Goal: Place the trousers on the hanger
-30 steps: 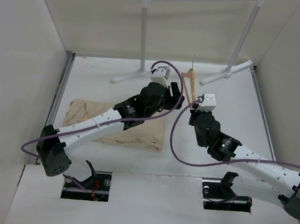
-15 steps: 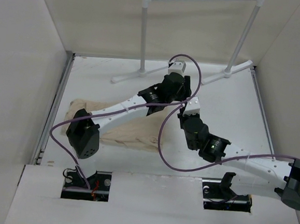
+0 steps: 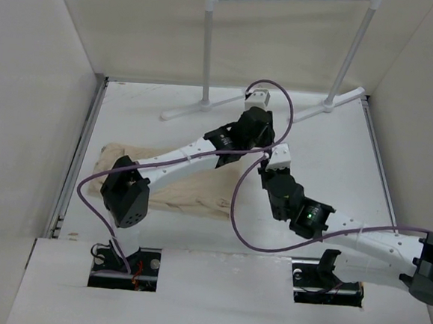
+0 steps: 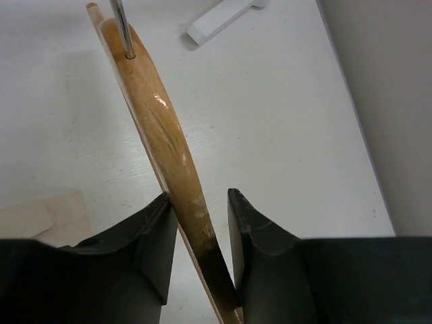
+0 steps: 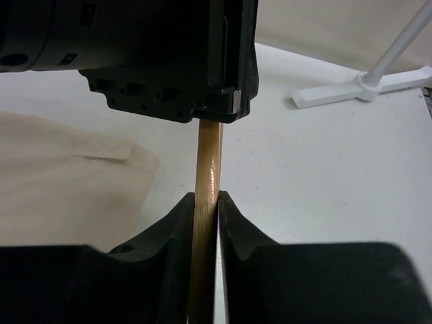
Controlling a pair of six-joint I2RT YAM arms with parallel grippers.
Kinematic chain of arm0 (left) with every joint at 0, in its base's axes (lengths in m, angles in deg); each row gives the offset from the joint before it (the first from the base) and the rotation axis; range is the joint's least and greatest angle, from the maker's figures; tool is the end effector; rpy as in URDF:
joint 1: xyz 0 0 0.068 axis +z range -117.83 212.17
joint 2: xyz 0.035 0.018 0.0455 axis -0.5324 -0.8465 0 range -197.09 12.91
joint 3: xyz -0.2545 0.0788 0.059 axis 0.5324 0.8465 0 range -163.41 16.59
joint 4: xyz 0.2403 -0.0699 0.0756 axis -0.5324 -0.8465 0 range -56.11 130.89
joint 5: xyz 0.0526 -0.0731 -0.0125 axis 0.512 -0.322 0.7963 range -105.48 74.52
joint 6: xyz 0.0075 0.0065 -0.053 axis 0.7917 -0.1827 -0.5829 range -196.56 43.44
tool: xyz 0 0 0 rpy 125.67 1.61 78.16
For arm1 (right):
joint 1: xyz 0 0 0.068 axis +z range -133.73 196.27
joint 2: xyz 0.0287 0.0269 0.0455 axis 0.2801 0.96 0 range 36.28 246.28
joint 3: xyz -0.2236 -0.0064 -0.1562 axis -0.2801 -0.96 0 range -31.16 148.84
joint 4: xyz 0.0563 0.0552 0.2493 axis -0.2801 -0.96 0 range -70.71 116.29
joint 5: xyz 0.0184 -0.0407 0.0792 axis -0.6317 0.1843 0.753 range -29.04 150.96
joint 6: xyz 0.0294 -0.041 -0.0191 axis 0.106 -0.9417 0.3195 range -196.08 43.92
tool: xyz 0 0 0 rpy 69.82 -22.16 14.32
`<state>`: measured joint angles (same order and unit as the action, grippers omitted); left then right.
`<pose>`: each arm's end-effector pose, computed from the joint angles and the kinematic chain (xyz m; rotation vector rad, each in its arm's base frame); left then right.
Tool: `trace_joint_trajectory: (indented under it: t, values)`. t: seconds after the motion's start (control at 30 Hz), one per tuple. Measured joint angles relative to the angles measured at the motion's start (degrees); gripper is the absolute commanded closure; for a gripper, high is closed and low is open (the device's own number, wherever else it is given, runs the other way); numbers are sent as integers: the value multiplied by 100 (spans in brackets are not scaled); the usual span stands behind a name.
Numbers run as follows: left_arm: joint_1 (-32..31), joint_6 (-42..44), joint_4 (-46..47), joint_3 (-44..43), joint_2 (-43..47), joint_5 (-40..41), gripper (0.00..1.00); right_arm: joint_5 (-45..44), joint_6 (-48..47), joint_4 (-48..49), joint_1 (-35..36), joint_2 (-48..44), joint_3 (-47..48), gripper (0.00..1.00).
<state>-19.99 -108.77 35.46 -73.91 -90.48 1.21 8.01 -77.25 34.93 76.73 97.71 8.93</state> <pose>0.2756 -0.3381 0.3403 0.1331 1.9391 -0.7273 0.1416 0.1922 0.2911 -0.2695 1.6826 -0.0590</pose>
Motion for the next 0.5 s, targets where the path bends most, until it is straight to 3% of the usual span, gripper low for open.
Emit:
trace_joint_trajectory:
  t: [0.1, 0.33, 0.5]
  values:
    - [-26, -26, 157, 295, 138, -20, 99, 39, 48, -13, 87, -219, -190, 54]
    - [-9, -334, 745, 1193, 772, -13, 100, 599, 568, -249, 297, -1456, -540, 51]
    - [127, -402, 1102, 1947, 1222, 85, 100, 1178, 1189, -540, -4, -2472, -570, 43]
